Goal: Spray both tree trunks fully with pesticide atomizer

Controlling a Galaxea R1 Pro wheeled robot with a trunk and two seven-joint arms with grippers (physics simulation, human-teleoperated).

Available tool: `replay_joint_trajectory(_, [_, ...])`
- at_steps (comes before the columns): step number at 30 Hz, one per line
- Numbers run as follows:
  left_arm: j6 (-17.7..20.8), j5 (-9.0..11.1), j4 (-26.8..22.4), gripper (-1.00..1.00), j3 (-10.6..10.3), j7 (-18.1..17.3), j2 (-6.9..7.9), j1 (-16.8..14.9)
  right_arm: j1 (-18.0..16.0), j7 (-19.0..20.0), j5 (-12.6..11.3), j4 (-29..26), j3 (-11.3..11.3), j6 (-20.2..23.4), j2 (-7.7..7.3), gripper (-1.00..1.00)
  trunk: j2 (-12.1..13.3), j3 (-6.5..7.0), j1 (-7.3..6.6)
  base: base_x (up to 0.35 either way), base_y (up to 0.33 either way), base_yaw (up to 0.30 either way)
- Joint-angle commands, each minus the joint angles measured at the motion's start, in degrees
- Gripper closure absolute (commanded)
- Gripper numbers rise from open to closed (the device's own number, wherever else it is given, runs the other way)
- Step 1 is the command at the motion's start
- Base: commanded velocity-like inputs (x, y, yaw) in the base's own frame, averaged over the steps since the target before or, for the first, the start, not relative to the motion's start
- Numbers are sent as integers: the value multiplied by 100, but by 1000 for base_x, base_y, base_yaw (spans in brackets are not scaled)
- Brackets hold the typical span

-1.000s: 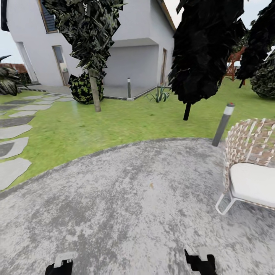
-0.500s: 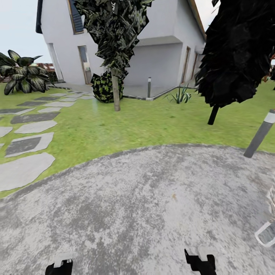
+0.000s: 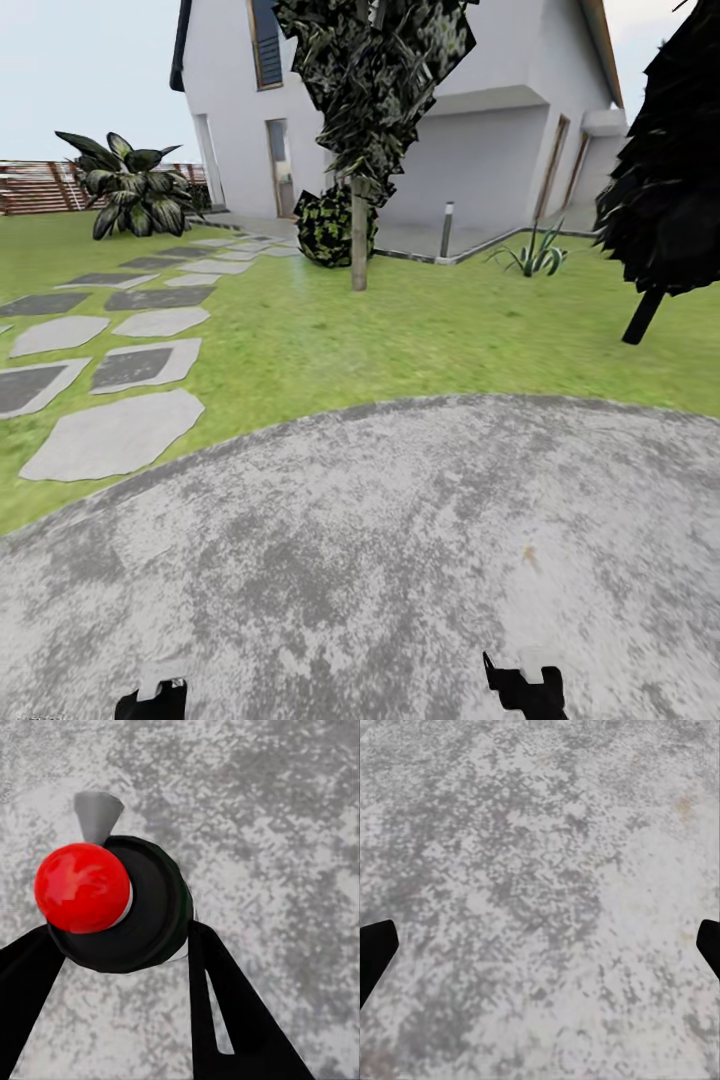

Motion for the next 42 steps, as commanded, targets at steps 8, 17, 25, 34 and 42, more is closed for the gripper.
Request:
replay_joint_trajectory(8, [-20, 12, 7, 100, 84, 3, -1, -4, -3, -2, 11, 4, 2, -19, -2, -100, -2, -21, 1, 238, 259, 279])
replay_joint_trajectory(17, [-21, 6, 7, 100, 86, 3, -1, -4, -3, -2, 11, 4, 2, -19, -2, -100, -2, -38, 1, 238, 259, 279])
replay_joint_trajectory(25, [-20, 4, 7, 100, 86, 3, -1, -3, -3, -2, 11, 4, 2, -19, -2, -100, -2, -54, 1, 236, 244, 279])
replay_joint_trajectory(34, [-20, 3, 7, 100, 86, 3, -9, -4, -3, -2, 11, 4, 2, -19, -2, -100, -2, -72, 1, 87, 73, 279])
replay_joint_trajectory(42, [-12, -13, 7, 100, 77, -5, -19, -4, -3, -2, 11, 4, 2, -19, -2, -100, -2, -88, 1, 2, 1, 279])
